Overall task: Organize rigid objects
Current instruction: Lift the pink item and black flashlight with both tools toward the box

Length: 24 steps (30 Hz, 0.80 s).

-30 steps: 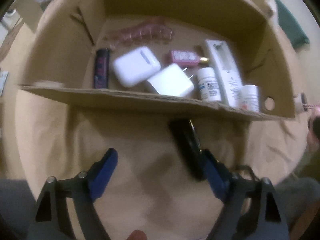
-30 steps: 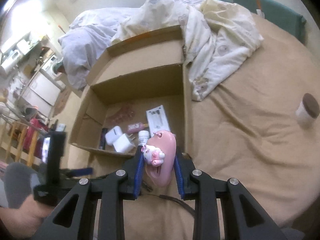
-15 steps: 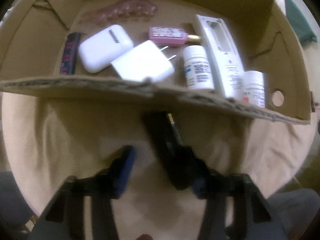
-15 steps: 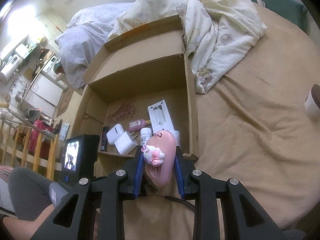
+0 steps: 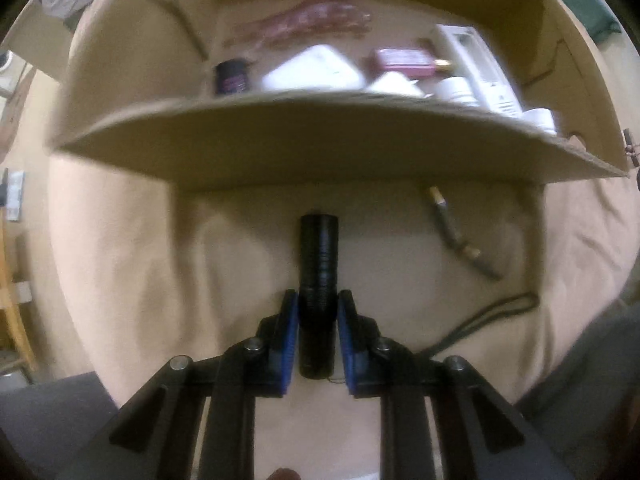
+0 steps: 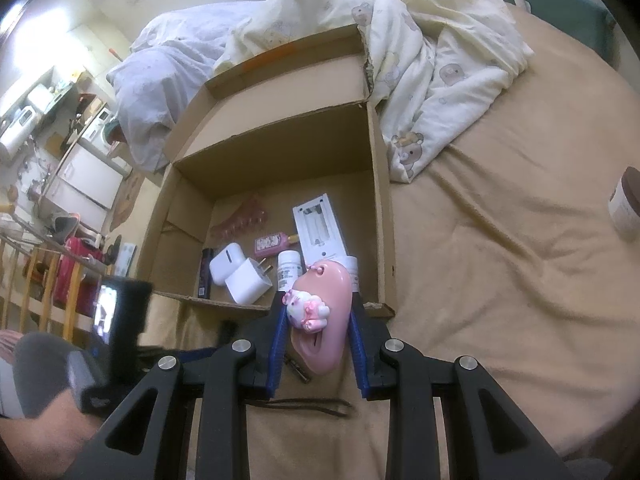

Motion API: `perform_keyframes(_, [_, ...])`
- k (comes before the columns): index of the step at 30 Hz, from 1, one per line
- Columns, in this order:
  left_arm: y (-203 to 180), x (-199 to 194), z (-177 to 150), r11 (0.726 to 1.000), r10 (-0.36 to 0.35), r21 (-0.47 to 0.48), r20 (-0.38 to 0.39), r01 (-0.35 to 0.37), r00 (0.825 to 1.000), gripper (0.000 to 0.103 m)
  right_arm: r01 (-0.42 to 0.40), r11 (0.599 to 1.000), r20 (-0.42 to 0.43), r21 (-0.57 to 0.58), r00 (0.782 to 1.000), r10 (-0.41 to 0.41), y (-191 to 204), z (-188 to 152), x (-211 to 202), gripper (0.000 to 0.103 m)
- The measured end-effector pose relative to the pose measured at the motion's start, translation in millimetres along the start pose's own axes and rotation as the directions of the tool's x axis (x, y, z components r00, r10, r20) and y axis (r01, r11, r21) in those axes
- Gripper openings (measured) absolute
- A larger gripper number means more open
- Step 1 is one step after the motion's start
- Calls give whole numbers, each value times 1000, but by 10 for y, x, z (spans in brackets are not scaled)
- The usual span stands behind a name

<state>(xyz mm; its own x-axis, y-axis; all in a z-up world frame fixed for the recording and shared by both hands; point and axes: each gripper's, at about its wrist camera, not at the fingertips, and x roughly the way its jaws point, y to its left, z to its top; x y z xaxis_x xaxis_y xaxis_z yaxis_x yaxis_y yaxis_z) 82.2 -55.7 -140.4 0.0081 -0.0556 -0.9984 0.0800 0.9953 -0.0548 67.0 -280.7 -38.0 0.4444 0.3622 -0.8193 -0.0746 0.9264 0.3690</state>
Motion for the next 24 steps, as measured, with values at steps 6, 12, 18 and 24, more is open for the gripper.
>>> perform_keyframes(6, [-90, -99, -67, 999, 1, 52, 24, -3, 1000, 93, 16, 1000, -10, -12, 1000, -16, 30, 2, 36, 30])
perform_keyframes(12, [-361, -95, -227, 980, -25, 195, -11, 27, 1000, 94, 23, 1000, -14, -13, 1000, -23, 30, -5, 40, 30])
perform_keyframes(18, [-719, 105, -349, 929, 97, 362, -35, -78, 995, 96, 32, 999, -18, -23, 999, -33, 41, -19, 49, 30])
perform_keyframes(24, [-703, 217, -98, 959, 109, 264, -17, -101, 994, 100, 36, 999, -24, -29, 999, -37, 59, -22, 74, 30])
